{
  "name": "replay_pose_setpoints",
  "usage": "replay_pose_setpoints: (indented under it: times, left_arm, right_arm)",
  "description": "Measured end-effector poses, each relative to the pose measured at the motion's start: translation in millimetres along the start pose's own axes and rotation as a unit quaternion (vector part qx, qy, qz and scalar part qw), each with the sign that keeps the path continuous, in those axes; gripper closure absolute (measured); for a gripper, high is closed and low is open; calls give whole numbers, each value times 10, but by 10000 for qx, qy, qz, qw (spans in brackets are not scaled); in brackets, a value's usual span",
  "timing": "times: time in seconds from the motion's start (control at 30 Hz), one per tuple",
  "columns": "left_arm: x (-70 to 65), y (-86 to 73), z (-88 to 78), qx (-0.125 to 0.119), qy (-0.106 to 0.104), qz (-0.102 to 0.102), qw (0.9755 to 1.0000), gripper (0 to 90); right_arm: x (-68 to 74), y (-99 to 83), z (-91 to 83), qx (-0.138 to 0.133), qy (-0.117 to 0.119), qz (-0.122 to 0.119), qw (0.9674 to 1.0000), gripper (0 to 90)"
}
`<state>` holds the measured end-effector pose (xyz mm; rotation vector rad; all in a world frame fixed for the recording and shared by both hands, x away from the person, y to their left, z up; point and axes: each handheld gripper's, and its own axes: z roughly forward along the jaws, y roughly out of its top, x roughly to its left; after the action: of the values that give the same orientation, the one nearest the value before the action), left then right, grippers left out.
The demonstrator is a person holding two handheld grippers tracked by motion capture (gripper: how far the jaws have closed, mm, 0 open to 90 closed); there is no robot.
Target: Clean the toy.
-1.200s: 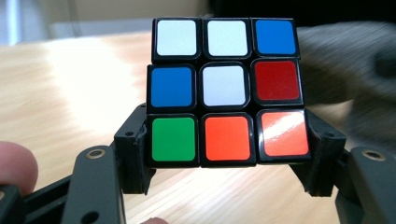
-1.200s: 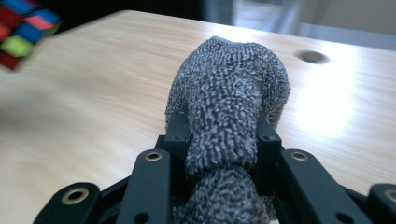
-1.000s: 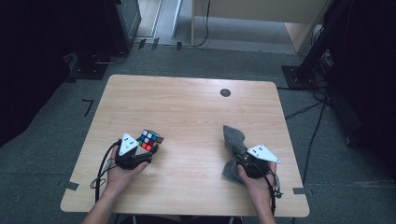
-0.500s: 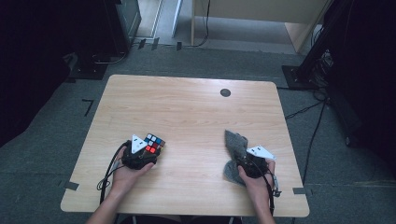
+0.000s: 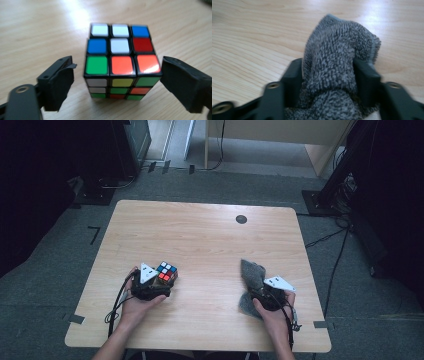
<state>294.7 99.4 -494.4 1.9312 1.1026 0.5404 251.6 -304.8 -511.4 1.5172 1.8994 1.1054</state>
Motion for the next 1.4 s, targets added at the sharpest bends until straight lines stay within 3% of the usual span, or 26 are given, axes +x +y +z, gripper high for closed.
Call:
replay_pose_setpoints:
  times: [0.13, 0.27, 0.37, 0.5, 0.63, 0.77, 0.93, 1.0, 1.1, 1.17, 1.23, 1.3, 1.4]
  left_arm:
    - [80, 34, -145, -165, -211, -164, 9995, 90]
    - [217, -14, -335, -238, -383, -196, 9988, 79]
    - [361, -98, -504, -288, -330, -270, 9987, 79]
    - [561, -242, -706, -300, -263, -503, 9979, 79]
    - [730, -407, -879, -255, -85, -636, 9976, 79]
    - [871, -610, -957, -61, 102, -775, 9969, 79]
    - [959, -814, -991, 295, 310, -830, 9956, 79]
    - [977, -843, -1007, 407, 383, -879, 9946, 79]
    - [964, -881, -1031, 491, 470, -818, 9943, 79]
    - [947, -887, -1021, 567, 503, -735, 9944, 79]
    - [914, -889, -989, 700, 589, -643, 9937, 80]
    - [875, -891, -966, 805, 615, -461, 9938, 80]
    - [837, -892, -934, 961, 719, -310, 9923, 82]
  right_arm:
    - [27, 139, -121, -110, 144, 134, 9997, 121]
    - [-1, 275, -310, -227, 573, 288, 9977, 52]
    - [-49, 317, -473, -172, 648, 160, 9976, 21]
    - [-180, 257, -671, -184, 613, 246, 9976, 21]
    - [-361, 107, -821, -169, 454, 317, 9983, 20]
    - [-550, -99, -904, -26, 242, 392, 9989, 20]
    - [-782, -372, -922, 275, -100, 324, 9990, 20]
    - [-883, -470, -919, 379, -187, 426, 9982, 20]
    - [-999, -591, -907, 491, -400, 439, 9970, 20]
    - [-1038, -638, -891, 650, -557, 346, 9957, 17]
    - [-1053, -642, -902, 636, -654, 203, 9956, 17]
    - [-1048, -648, -887, 805, -810, 64, 9934, 9]
    - [-1048, -649, -884, 813, -806, 62, 9934, 4]
